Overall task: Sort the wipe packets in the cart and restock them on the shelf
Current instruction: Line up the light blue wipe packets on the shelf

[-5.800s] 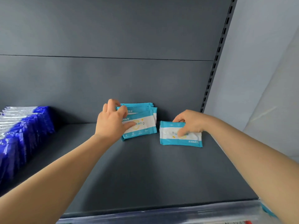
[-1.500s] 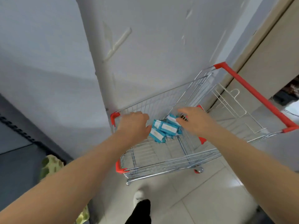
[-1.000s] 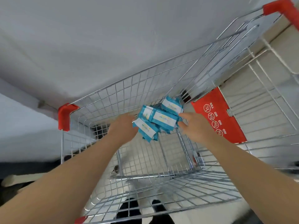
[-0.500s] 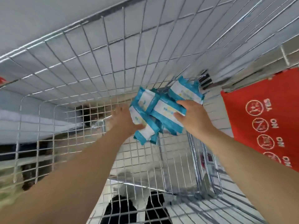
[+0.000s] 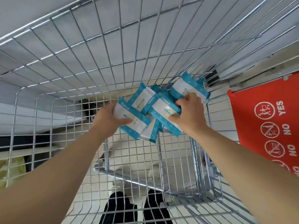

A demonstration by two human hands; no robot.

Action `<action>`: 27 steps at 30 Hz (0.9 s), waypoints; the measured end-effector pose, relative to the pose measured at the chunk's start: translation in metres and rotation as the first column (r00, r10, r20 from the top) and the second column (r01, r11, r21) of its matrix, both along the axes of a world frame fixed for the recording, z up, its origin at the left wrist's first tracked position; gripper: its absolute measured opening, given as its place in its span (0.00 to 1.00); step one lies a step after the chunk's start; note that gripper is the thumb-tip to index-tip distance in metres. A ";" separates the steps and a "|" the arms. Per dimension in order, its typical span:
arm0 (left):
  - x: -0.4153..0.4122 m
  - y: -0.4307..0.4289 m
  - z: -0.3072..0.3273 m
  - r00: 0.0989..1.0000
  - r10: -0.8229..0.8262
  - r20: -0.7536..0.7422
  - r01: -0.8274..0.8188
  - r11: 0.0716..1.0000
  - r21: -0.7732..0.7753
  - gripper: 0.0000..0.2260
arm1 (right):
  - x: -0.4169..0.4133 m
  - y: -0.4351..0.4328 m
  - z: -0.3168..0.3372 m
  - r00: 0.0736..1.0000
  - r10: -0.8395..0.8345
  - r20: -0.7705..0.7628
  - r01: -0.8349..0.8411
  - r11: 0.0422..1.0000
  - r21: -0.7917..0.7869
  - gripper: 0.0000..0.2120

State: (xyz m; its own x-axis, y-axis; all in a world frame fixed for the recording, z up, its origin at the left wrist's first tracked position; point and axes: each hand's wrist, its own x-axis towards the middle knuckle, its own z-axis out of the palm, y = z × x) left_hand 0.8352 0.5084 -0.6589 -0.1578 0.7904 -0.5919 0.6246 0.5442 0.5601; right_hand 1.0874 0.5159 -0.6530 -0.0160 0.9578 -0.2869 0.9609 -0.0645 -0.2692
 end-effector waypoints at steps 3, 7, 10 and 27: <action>0.003 0.002 0.005 0.995 0.033 0.096 -0.031 0.999 -0.024 0.16 | 0.003 -0.003 -0.001 0.977 -0.087 -0.194 0.087 0.996 -0.011 0.14; 0.017 0.011 0.007 0.988 0.044 0.145 -0.045 0.999 0.007 0.11 | 0.017 -0.006 0.010 0.907 -0.188 -0.377 0.208 0.978 0.013 0.09; 0.031 0.022 0.006 0.988 -0.018 0.152 0.018 1.000 0.004 0.11 | 0.031 0.001 0.017 0.864 -0.251 -0.435 0.310 0.948 0.068 0.08; 0.043 0.013 0.019 0.970 0.057 0.235 -0.062 0.998 0.016 0.06 | 0.030 0.027 0.023 0.933 -0.244 -0.264 0.255 0.967 0.007 0.11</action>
State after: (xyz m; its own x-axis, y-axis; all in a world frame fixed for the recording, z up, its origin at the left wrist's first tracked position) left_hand 0.8786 0.5211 -0.6403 -0.0641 0.7976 -0.5997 0.4414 0.5617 0.6998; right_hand 1.1173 0.5428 -0.6300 0.1565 0.9512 -0.2658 0.8118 -0.2772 -0.5139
